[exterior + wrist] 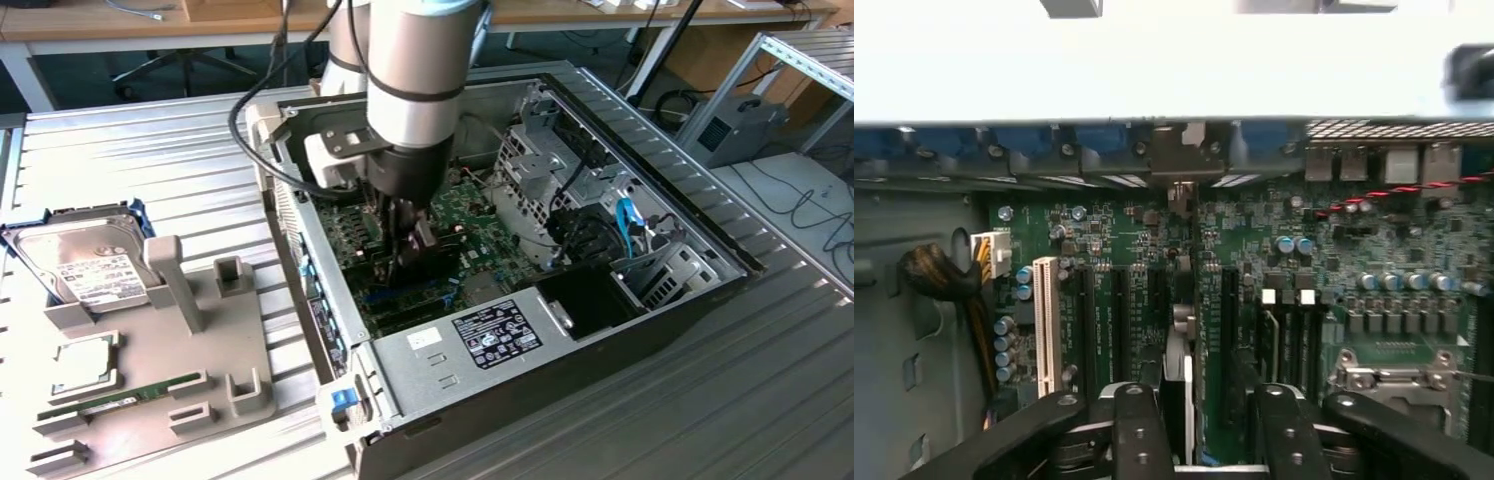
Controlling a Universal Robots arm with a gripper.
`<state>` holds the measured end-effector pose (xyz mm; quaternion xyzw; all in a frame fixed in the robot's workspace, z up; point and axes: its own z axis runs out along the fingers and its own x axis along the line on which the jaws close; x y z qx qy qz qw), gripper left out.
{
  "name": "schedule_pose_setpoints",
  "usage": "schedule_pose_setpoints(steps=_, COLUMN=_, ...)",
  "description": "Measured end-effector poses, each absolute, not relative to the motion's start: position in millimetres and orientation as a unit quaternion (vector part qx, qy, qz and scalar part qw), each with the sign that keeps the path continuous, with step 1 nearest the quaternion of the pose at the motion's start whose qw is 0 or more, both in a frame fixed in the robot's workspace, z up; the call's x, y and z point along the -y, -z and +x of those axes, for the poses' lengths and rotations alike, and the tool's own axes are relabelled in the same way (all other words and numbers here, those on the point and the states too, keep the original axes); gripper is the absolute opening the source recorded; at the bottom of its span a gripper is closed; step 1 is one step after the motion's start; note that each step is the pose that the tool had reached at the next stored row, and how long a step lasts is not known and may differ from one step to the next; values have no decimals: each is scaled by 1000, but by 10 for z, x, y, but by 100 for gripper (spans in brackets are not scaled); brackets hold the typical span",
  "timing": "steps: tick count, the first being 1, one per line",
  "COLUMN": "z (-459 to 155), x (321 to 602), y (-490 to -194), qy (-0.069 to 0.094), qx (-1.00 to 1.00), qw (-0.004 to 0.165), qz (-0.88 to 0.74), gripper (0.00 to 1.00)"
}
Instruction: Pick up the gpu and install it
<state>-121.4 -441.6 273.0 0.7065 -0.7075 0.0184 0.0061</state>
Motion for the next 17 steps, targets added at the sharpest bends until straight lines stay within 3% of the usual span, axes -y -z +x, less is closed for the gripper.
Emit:
schedule_pose_setpoints(steps=6, z=-1213, x=4391, y=-2842, qy=-18, qx=707, qw=7, qz=707, gripper=38)
schedule_pose_setpoints(steps=7, z=-1208, x=4392, y=-2841, qy=-18, qx=707, qw=7, qz=706, gripper=32)
schedule_pose_setpoints(steps=8, z=-1200, x=4392, y=-2841, qy=-17, qx=707, qw=8, qz=706, gripper=32)
schedule_pose_setpoints(steps=11, z=-1162, x=4400, y=-2839, qy=-13, qx=707, qw=12, qz=707, gripper=13)
schedule_pose_setpoints(steps=17, z=-1037, x=4420, y=-2830, qy=-4, qx=707, qw=21, qz=707, gripper=11)
